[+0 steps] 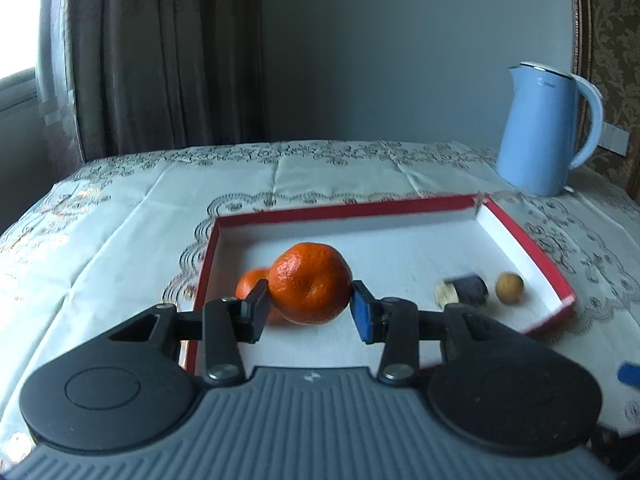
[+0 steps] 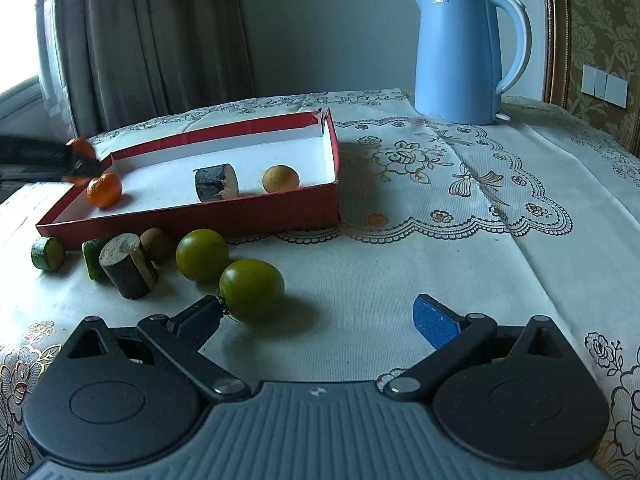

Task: Organize fruits
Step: 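Grasp the second mandarin with the left gripper and lift toward the tray, then lower the mandarin into the red tray and open the left gripper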

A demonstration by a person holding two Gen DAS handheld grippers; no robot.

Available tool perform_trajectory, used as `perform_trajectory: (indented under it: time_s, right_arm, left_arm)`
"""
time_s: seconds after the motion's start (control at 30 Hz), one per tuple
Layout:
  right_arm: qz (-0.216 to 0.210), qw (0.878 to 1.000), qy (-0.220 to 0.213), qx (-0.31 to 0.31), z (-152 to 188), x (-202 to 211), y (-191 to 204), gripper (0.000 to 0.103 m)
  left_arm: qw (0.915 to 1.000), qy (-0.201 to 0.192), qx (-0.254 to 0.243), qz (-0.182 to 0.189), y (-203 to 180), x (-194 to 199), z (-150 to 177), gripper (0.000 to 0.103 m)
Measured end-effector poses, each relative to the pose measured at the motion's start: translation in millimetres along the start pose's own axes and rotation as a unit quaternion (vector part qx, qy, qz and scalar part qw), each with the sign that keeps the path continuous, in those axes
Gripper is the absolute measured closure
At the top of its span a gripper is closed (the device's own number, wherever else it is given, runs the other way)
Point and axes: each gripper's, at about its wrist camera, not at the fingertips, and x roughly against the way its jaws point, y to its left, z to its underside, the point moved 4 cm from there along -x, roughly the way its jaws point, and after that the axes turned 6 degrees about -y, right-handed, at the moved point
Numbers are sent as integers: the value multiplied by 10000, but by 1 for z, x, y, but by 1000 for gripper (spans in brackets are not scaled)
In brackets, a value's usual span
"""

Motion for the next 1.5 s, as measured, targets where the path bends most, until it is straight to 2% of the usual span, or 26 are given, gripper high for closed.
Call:
perform_trajectory:
  time_s: [0.13,0.3,0.4,0.5,0.7,0.8,0.87,0.9,0.93,1.0,1.03,1.13,1.2,1.23,1.3,1.37,1.5]
  right_arm:
    - [7,10000,12,11,0,-1,-1,0]
    - [20,10000,20,31,1,-2,0,0]
    - [27,10000,24,44,1,-2,0,0]
    - [38,10000,32,64,1,-2,0,0]
    - [52,9999,41,88,1,-3,0,0]
    - [79,9999,55,130,1,-4,1,0]
    - [84,9998,58,141,2,-4,2,0]
    - [84,9998,57,141,2,-4,1,0]
    - [84,9998,57,141,2,-4,1,0]
    - [85,9998,57,142,2,-4,1,0]
    - [86,9998,58,145,2,-4,1,0]
    - [97,9998,64,166,2,-4,2,0]
    - [108,9997,70,185,2,-4,3,0]
    - [106,9998,69,184,3,-4,2,0]
    - [97,9998,64,173,3,-4,2,0]
    - [104,9997,68,187,3,-4,2,0]
    - [141,9996,88,247,4,-5,4,0]
  left_arm:
    - [9998,194,60,68,-4,-29,-7,64]
    - [9994,327,-53,-85,-11,-57,-7,64]
    - [9993,242,-218,-203,-15,-65,-9,64]
    - [9990,408,-116,-127,-17,-75,-10,64]
    - [9977,628,-155,-207,-20,-96,-2,64]
    - [9976,624,-223,-195,-22,-96,-1,64]
    - [9975,666,-180,-123,-22,-95,-2,61]
    - [9977,650,-148,-125,-21,-94,-3,54]
    - [9979,622,-134,-109,-20,-92,-4,42]
    - [9984,517,-171,-135,-21,-86,-6,27]
    - [9986,416,-269,-198,-22,-79,-7,25]
    - [9979,185,-575,-253,-23,-54,-7,23]
    - [9985,46,-509,-213,-16,-30,-2,20]
    - [9990,-13,-417,-175,-12,-17,2,14]
    - [9996,-37,-268,-87,-3,8,14,10]
    - [9998,-61,-125,-127,5,32,30,10]
    - [9997,55,-132,-195,15,60,62,8]
